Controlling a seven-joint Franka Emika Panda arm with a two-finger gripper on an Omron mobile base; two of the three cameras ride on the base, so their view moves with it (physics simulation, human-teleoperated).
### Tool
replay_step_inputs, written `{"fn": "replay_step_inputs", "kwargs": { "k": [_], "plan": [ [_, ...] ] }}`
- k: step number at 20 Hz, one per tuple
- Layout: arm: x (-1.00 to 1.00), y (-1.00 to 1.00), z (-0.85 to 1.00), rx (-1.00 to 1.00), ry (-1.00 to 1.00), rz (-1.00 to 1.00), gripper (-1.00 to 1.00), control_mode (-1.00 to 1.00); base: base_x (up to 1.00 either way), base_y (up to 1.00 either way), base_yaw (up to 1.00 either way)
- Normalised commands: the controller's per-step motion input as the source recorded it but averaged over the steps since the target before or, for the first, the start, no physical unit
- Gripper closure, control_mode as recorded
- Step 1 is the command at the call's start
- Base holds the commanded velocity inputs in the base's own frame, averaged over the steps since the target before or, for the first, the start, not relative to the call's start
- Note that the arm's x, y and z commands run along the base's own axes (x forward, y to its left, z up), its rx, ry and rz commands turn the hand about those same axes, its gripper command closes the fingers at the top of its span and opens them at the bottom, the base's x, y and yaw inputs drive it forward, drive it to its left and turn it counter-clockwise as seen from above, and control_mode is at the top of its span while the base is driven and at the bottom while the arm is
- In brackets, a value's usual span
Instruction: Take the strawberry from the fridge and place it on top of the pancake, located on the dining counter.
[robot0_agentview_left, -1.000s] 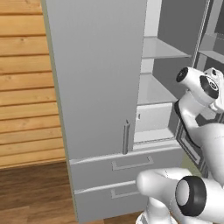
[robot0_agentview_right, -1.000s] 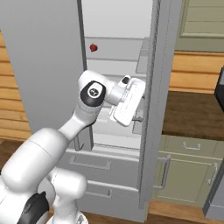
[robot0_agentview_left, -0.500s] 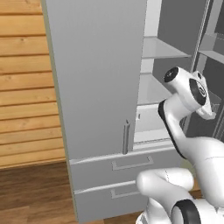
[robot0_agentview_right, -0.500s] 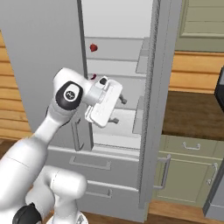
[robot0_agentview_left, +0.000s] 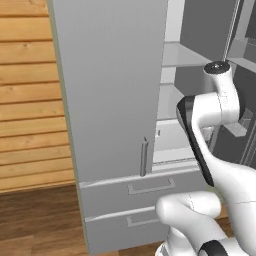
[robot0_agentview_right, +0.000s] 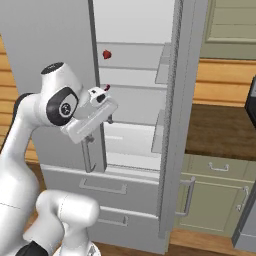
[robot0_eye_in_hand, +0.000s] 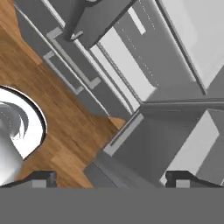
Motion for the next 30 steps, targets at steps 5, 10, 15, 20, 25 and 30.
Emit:
{"fn": "replay_step_inputs", "kwargs": {
  "k": [5, 10, 15, 20, 25, 30],
  "plan": [
    [0.27, 0.7, -0.29, 0.48, -0.32, -0.44, -1.0, -1.0, 0.0, 0.0, 0.0],
    [0.35, 0.34, -0.53, 0.43, -0.18, -0.62, -1.0, -1.0, 0.0, 0.0, 0.0],
    [0.39, 0.54, -0.32, 0.21, 0.0, -0.61, -1.0, -1.0, 0.0, 0.0, 0.0],
    [0.41, 0.62, -0.17, 0.0, 0.01, -0.36, -1.0, -1.0, 0.0, 0.0, 0.0],
    [0.5, 0.04, -0.22, 0.04, 0.1, 0.07, -1.0, -1.0, 0.0, 0.0, 0.0],
    [0.55, 0.0, -0.39, 0.08, 0.04, 0.23, -1.0, -1.0, 0.0, 0.0, 0.0]
  ]
}}
